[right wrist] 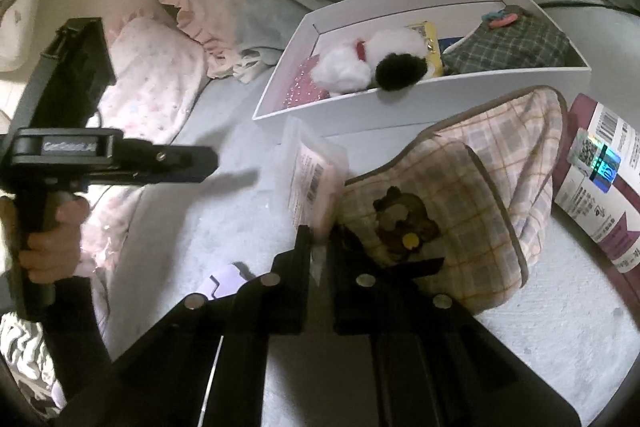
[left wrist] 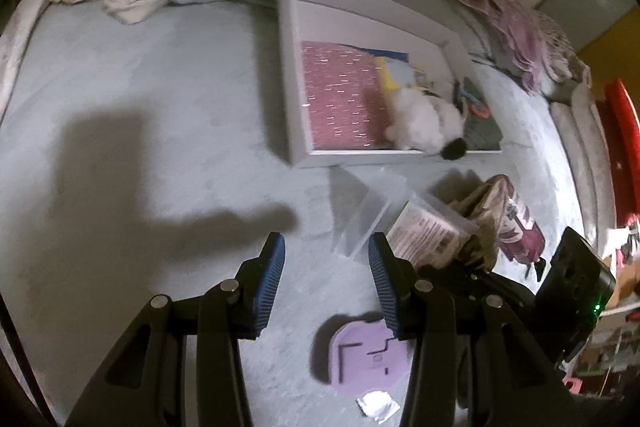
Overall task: Organize soft objects
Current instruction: 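Carry the clear packet over the white box with the right gripper, then lower the clear packet into the box and open the right gripper, then withdraw the right gripper from the box toward the lavender case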
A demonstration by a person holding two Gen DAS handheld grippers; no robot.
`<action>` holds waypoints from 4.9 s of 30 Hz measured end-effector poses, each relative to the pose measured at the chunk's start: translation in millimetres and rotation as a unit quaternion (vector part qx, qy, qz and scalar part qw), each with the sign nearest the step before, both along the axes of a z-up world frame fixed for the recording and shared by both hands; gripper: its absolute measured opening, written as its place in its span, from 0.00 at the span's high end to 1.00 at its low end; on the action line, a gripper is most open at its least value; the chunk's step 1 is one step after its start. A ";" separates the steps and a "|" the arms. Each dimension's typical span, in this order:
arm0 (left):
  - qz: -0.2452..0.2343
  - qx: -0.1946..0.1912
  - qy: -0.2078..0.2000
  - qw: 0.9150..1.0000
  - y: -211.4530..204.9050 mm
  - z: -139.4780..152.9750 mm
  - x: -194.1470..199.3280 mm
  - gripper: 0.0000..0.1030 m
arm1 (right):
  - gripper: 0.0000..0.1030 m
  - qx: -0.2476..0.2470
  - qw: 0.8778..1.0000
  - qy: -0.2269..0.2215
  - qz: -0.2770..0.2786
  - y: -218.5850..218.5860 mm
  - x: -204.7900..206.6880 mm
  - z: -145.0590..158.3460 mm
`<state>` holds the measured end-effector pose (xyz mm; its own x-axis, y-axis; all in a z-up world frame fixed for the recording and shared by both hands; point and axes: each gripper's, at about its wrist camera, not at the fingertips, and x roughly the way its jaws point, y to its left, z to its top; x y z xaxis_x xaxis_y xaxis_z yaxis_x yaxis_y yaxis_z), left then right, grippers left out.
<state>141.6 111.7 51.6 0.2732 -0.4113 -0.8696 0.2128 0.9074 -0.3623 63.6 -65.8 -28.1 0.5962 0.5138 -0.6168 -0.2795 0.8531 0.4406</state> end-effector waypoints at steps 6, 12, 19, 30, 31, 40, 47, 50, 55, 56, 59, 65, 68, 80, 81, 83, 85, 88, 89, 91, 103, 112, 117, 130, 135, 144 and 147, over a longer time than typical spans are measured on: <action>-0.058 -0.039 -0.014 0.997 -18.0 -1.9 0.3 0.47 | 0.93 0.030 0.999 -0.003 0.021 -12.7 -9.8 5.6; -0.045 -0.029 -0.022 0.998 -21.9 0.9 2.7 0.44 | 0.93 0.072 0.997 -0.002 0.033 -20.2 -12.9 14.8; -0.001 0.009 -0.031 0.999 -11.4 7.1 3.1 0.44 | 0.93 0.070 0.996 -0.002 0.048 -0.3 -14.9 21.6; 0.081 0.025 -0.075 0.994 14.2 11.2 13.0 0.44 | 0.93 0.065 0.998 0.013 0.001 1.4 39.8 52.0; 0.087 0.025 -0.075 0.993 15.2 9.0 15.8 0.44 | 0.93 0.076 0.997 0.019 -0.009 1.0 48.4 50.2; 0.131 0.010 -0.095 0.987 18.0 0.6 26.5 0.77 | 0.93 0.129 0.989 0.044 -0.055 1.5 86.4 41.6; 0.156 0.050 -0.110 0.980 18.0 0.7 27.9 0.80 | 0.93 0.189 0.969 0.093 -0.127 17.9 109.5 24.9; 0.171 0.046 -0.098 0.979 27.0 -2.1 28.3 0.79 | 0.90 0.213 0.960 0.143 -0.114 27.6 114.7 12.1; 0.176 0.051 -0.091 0.979 30.2 -3.3 28.3 0.80 | 0.58 0.199 0.966 0.157 -0.053 33.5 107.5 22.5; 0.176 0.050 -0.089 0.979 30.3 -3.3 28.5 0.80 | 0.50 0.199 0.967 0.155 -0.043 32.2 105.3 26.5; 0.174 0.049 -0.087 0.980 28.4 -2.8 28.3 0.80 | 0.45 0.189 0.974 0.125 -0.025 25.4 97.2 43.6; 0.170 0.044 -0.082 0.981 24.5 -1.2 28.6 0.80 | 0.56 0.097 0.990 0.073 -0.071 10.4 95.4 58.5; 0.169 0.046 -0.081 0.981 23.5 -1.4 28.8 0.80 | 0.78 0.124 0.985 0.093 -0.076 1.0 104.1 43.4; 0.175 0.043 -0.067 0.981 27.8 -5.3 31.9 0.80 | 0.93 0.099 0.984 0.090 -0.117 -14.8 107.1 40.8; 0.173 0.043 -0.067 0.982 27.8 -5.0 32.2 0.80 | 0.93 0.098 0.985 0.093 -0.110 -12.3 106.9 40.7; 0.170 0.042 -0.067 0.982 27.3 -4.4 32.0 0.80 | 0.93 0.095 0.987 0.096 -0.092 -7.1 106.4 41.1; 0.167 0.043 -0.068 0.983 26.2 -3.3 31.7 0.80 | 0.92 0.101 0.988 0.085 -0.077 -2.5 104.2 45.3; 0.167 0.041 -0.068 0.983 27.7 -3.0 31.5 0.80 | 0.92 0.088 0.992 0.054 -0.069 1.5 98.4 57.8; 0.168 0.039 -0.067 0.983 28.7 -3.3 31.6 0.80 | 0.92 0.077 0.993 0.046 -0.072 2.3 96.8 61.1; 0.168 0.039 -0.066 0.983 29.7 -4.2 31.9 0.80 | 0.92 0.066 0.994 0.043 -0.078 2.8 95.1 62.6; 0.119 0.038 -0.061 0.990 8.7 4.7 23.4 0.80 | 0.92 0.001 0.997 0.059 -0.048 15.1 77.9 66.5; 0.113 0.040 -0.081 0.989 -17.3 15.8 10.9 0.64 | 0.69 -0.084 0.995 -0.003 -0.056 -4.3 49.8 87.9; 0.085 0.107 -0.100 0.986 -31.7 2.7 -24.1 0.57 | 0.44 -0.124 0.990 -0.050 -0.042 -16.3 17.7 85.1; 0.112 0.089 -0.089 0.986 -1.6 -16.4 -92.7 0.57 | 0.23 -0.171 0.981 -0.086 0.026 6.1 -65.4 42.6; 0.115 0.102 -0.064 0.986 13.7 -31.6 -112.5 0.57 | 0.23 -0.227 0.969 -0.097 0.029 36.4 -83.9 27.7; 0.125 0.102 -0.034 0.986 40.3 -42.0 -149.2 0.57 | 0.41 -0.147 0.983 -0.005 0.109 65.4 -86.2 9.6; 0.128 0.108 -0.032 0.985 43.6 -40.7 -154.1 0.57 | 0.48 -0.137 0.984 0.017 0.115 69.4 -87.3 3.6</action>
